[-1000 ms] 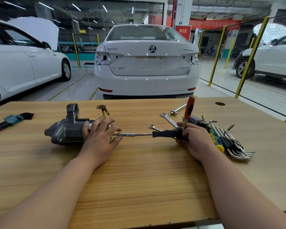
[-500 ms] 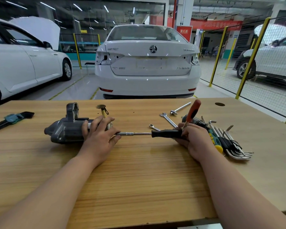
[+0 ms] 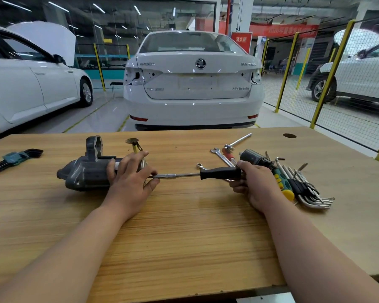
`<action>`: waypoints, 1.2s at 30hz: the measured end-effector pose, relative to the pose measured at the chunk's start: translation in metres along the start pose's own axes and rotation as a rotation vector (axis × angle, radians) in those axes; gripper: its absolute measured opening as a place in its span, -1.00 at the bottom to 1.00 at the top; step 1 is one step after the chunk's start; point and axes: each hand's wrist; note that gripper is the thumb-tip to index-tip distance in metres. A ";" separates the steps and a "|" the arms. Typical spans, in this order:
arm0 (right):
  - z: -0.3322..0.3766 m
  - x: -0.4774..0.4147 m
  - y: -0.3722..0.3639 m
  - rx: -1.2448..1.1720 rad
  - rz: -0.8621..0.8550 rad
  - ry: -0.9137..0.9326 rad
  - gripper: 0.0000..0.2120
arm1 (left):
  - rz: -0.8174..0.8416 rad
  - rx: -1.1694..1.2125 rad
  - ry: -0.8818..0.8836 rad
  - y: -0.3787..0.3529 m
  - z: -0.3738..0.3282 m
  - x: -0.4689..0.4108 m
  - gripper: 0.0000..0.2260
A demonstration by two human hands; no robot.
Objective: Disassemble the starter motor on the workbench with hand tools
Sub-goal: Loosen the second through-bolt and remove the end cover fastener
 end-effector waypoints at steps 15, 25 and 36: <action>0.004 0.010 -0.004 -0.001 0.009 0.032 -0.76 | 0.023 -0.022 0.027 -0.002 0.001 -0.001 -0.77; 0.005 0.015 0.000 0.138 0.070 0.068 -0.68 | 0.041 -0.057 0.027 -0.003 -0.001 -0.002 -0.76; 0.005 0.011 -0.002 0.027 0.015 -0.016 -0.82 | 0.037 -0.021 0.039 -0.001 -0.002 -0.001 -0.80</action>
Point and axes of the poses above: each hand's wrist, its own x-axis away from the middle knuckle, its own y-axis out of the back of the hand, z = x × y, and after that the axes turned 9 degrees about -y, right-handed
